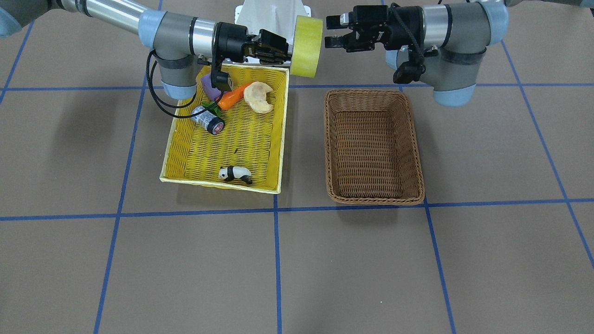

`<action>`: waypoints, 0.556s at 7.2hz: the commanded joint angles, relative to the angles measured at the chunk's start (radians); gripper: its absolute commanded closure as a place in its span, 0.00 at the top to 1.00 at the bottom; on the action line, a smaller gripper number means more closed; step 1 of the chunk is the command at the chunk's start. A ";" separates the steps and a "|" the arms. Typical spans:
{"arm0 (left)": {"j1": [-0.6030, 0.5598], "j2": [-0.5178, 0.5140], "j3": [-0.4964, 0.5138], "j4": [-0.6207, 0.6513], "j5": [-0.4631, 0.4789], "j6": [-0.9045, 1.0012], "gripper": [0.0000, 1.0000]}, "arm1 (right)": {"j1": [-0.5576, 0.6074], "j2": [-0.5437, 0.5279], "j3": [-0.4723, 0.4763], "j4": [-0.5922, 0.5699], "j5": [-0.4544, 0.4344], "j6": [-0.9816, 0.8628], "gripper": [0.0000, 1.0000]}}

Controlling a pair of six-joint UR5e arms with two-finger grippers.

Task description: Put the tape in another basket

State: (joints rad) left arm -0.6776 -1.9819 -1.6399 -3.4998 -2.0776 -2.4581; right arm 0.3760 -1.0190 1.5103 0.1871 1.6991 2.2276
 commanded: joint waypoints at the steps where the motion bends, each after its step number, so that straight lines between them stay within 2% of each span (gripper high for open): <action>1: 0.013 -0.003 0.003 -0.013 0.019 -0.001 0.97 | -0.017 0.000 -0.001 -0.001 0.002 0.004 0.00; 4: 0.026 -0.009 0.011 -0.013 0.027 0.001 0.96 | -0.055 0.019 -0.001 -0.009 0.002 0.003 0.00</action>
State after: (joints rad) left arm -0.6552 -1.9897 -1.6303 -3.5126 -2.0546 -2.4576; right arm 0.3343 -1.0104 1.5089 0.1812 1.7012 2.2309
